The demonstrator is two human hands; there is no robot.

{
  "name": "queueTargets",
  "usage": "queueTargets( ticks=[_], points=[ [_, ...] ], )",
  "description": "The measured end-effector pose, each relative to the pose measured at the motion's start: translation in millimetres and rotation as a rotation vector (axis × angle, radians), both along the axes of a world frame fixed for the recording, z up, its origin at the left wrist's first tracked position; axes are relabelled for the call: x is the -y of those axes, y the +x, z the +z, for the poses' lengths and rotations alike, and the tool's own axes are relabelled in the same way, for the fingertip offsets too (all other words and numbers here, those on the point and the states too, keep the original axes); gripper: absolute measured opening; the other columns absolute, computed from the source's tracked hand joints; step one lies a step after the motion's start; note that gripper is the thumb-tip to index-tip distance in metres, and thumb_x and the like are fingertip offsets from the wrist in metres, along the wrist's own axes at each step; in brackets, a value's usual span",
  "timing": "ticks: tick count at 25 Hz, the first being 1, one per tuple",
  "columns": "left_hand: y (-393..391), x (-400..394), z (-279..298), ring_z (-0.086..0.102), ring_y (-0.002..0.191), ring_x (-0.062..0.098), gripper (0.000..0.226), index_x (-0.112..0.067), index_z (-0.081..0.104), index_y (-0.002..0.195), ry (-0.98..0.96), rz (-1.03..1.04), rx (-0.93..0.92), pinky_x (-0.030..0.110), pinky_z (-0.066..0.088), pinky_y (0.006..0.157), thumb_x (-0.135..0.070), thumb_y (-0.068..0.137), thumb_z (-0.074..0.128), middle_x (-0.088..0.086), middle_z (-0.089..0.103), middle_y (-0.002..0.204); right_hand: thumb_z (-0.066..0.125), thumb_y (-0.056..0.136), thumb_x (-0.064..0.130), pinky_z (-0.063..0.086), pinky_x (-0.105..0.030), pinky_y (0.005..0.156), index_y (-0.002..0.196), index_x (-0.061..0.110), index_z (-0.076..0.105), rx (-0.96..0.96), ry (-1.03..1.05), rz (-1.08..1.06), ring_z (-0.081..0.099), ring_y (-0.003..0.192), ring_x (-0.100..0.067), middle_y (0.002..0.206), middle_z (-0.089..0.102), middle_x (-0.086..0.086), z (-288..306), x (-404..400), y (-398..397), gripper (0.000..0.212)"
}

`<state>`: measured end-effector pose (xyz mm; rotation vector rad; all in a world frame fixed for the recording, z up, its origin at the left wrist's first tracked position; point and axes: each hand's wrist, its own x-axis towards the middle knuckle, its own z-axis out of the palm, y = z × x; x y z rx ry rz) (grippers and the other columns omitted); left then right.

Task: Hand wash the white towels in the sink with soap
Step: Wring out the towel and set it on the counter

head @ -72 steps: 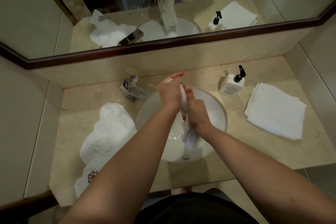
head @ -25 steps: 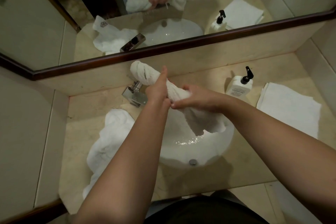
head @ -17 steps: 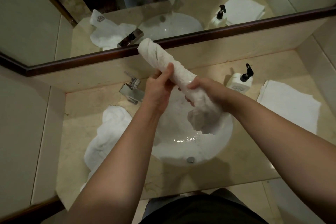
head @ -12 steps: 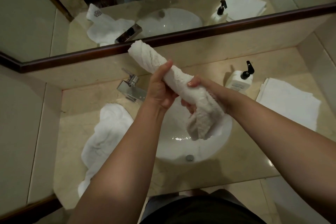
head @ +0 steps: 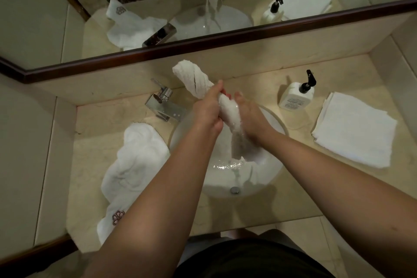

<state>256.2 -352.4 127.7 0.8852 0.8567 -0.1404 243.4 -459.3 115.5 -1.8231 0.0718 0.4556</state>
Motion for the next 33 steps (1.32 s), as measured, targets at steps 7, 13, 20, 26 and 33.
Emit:
queueTargets(
  ticks=[7, 13, 20, 26, 33],
  points=[
    [-5, 5, -3, 0.064, 0.055, 0.016, 0.024, -0.005, 0.059, 0.07, 0.092, 0.098, -0.134, 0.026, 0.056, 0.061, -0.014, 0.088, 0.072, 0.006, 0.066, 0.061, 0.033, 0.102, 0.054, 0.043, -0.041, 0.069, 0.082, -0.004, 0.067, 0.067, -0.257, 0.078, 0.062, 0.07, -0.029, 0.073, 0.068, -0.02, -6, -3, -8, 0.07],
    [2, -4, -3, 0.07, 0.082, 0.021, 0.033, -0.004, 0.063, 0.093, 0.041, 0.191, -0.068, 0.033, 0.061, 0.073, -0.032, 0.085, 0.078, 0.011, 0.071, 0.097, 0.059, 0.081, 0.07, 0.054, -0.039, 0.082, 0.094, 0.022, 0.075, -0.206, 0.017, 0.289, 0.069, 0.079, -0.017, 0.086, 0.075, -0.001, 4, 15, 8, 0.052],
    [-6, -40, -2, 0.062, 0.095, 0.022, 0.024, -0.007, 0.064, 0.104, -0.066, -0.251, 0.414, 0.035, 0.05, 0.087, -0.014, 0.084, 0.053, 0.008, 0.065, 0.1, 0.062, 0.089, 0.034, 0.05, -0.023, 0.056, 0.1, 0.009, 0.064, -0.488, 0.328, 0.049, 0.061, 0.059, -0.012, 0.075, 0.065, -0.005, 24, 20, 13, 0.027],
    [3, -39, 5, 0.058, 0.075, 0.014, 0.045, -0.023, 0.071, 0.099, -0.114, -0.476, 0.469, 0.029, 0.034, 0.052, -0.05, 0.065, 0.084, -0.004, 0.06, 0.084, 0.065, 0.074, 0.046, 0.05, -0.023, 0.058, 0.102, 0.005, 0.064, -0.876, 0.557, 0.21, 0.052, 0.058, -0.013, 0.069, 0.054, -0.006, 25, 24, 20, 0.051],
    [13, -14, 14, 0.057, 0.052, 0.011, 0.04, -0.017, 0.058, 0.055, -0.132, -0.163, 0.26, 0.027, 0.051, 0.056, -0.019, 0.095, 0.06, 0.0, 0.056, 0.055, 0.03, 0.099, 0.063, 0.051, -0.025, 0.063, 0.11, 0.02, 0.067, -0.356, 0.256, -0.021, 0.068, 0.072, -0.009, 0.088, 0.072, -0.002, 24, 2, 14, 0.058]
  ],
)
